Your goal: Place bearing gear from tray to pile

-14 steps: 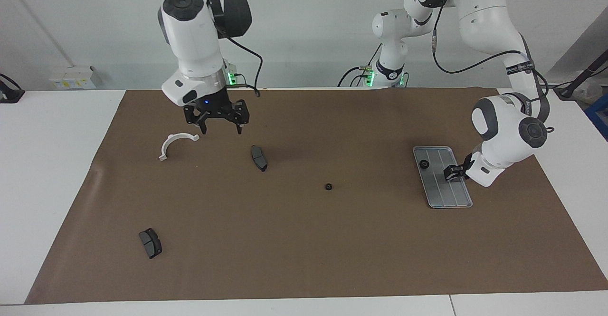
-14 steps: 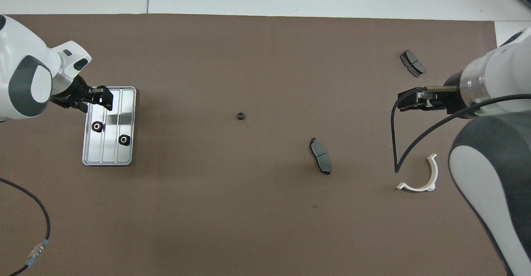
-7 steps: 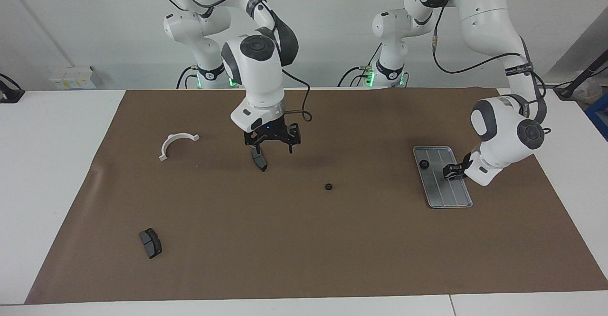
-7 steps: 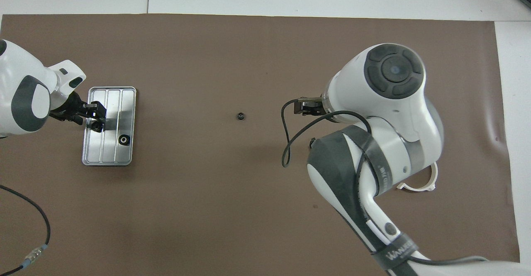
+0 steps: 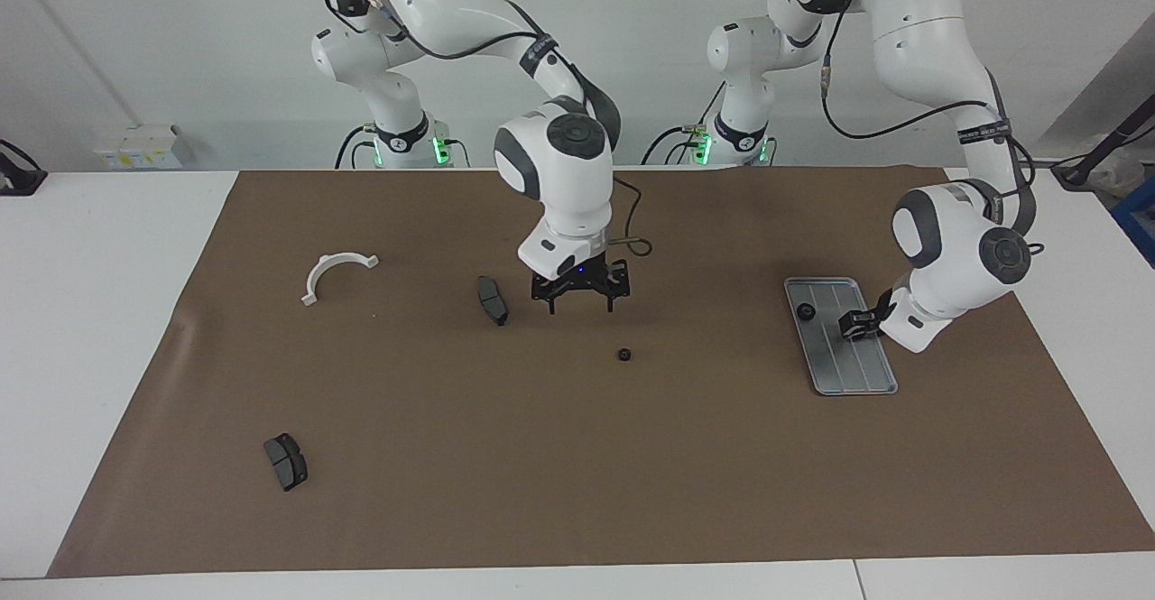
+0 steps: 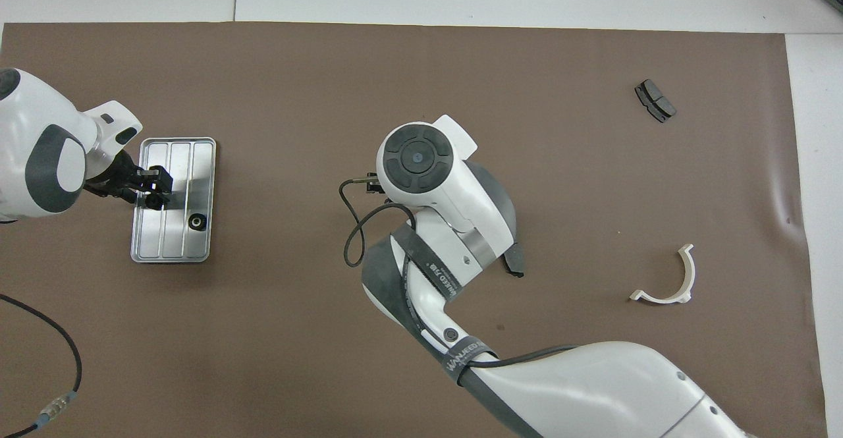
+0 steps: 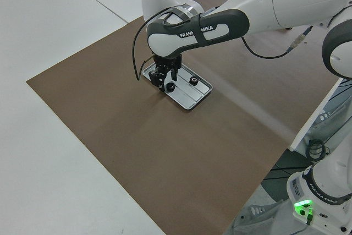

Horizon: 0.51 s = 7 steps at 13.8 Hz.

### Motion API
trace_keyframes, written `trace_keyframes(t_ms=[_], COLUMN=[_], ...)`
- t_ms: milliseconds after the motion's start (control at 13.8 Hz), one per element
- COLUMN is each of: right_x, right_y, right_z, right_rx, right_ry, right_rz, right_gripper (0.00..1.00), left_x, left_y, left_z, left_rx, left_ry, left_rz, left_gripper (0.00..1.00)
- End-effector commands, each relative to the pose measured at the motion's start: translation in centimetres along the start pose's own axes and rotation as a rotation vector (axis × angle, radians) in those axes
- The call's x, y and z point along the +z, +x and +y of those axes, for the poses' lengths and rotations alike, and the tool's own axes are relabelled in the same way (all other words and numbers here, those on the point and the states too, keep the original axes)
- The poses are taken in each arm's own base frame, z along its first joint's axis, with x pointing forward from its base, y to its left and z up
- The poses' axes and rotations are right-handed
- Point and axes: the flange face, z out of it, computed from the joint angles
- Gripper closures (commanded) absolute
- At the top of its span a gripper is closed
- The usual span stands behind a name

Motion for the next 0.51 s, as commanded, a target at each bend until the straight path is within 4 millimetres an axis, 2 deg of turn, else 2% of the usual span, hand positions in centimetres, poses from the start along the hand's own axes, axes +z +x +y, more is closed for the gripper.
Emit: trace_keyframes(t_ms=[0, 145, 435], right_x=[1.4, 1.9, 2.6], right_y=[1.7, 0.4, 1.0], right_z=[-3.0, -4.8, -4.5], right_rx=[0.011, -0.015, -0.023], right_ry=[0.002, 0.009, 0.012], right_rz=[0.037, 0.039, 0.073], right_gripper=[0.0, 0.0, 0.02], left_x=[0.0, 0.0, 0.3], left_y=[-1.2, -1.2, -1.1], left_z=[1.9, 1.9, 2.7], left_rx=[-0.014, -0.022, -0.045], left_ry=[0.014, 0.014, 0.017], left_rz=[-0.028, -0.028, -0.029], left_gripper=[0.31, 0.32, 0.35])
